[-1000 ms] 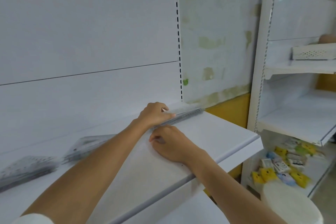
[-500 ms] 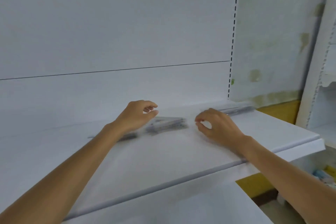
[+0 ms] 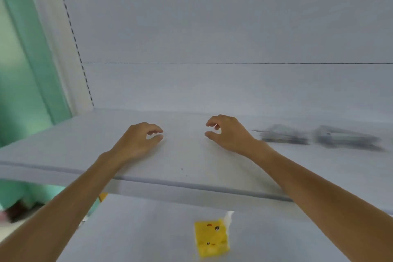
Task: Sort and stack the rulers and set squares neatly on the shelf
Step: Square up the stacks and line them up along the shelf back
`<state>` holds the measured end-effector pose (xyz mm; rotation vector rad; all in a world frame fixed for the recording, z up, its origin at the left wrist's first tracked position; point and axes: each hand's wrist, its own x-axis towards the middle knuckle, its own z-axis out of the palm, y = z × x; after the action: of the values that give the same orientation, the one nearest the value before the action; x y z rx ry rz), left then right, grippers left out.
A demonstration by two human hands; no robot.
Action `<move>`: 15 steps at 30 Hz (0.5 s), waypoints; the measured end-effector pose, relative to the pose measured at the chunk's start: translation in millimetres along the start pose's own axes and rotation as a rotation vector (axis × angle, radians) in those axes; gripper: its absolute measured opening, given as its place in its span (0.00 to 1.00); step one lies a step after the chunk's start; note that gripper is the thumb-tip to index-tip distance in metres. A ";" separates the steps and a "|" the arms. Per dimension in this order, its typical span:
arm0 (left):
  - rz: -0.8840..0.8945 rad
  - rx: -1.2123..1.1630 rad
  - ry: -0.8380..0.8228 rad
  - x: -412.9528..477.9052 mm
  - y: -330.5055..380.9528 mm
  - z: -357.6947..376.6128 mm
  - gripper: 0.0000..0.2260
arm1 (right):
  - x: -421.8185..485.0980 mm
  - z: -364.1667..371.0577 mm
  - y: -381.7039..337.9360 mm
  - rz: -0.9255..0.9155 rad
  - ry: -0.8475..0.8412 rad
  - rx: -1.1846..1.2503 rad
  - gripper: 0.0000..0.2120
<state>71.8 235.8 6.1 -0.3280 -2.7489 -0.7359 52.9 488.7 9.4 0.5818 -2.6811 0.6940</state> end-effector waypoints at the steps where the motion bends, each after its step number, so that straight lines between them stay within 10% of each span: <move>1: -0.023 0.033 0.006 -6.2 -13.2 -6.4 0.09 | 7.5 12.5 -9.4 0.004 -0.036 -0.001 0.15; 15: 0.032 0.166 0.067 -18.5 -36.4 -4.8 0.12 | 67.3 97.2 -114.1 -0.016 -0.330 0.031 0.18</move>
<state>79.7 199.9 -12.3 -0.3056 -2.7120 -0.4964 27.6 326.6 -1.0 0.7868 -2.9669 0.6882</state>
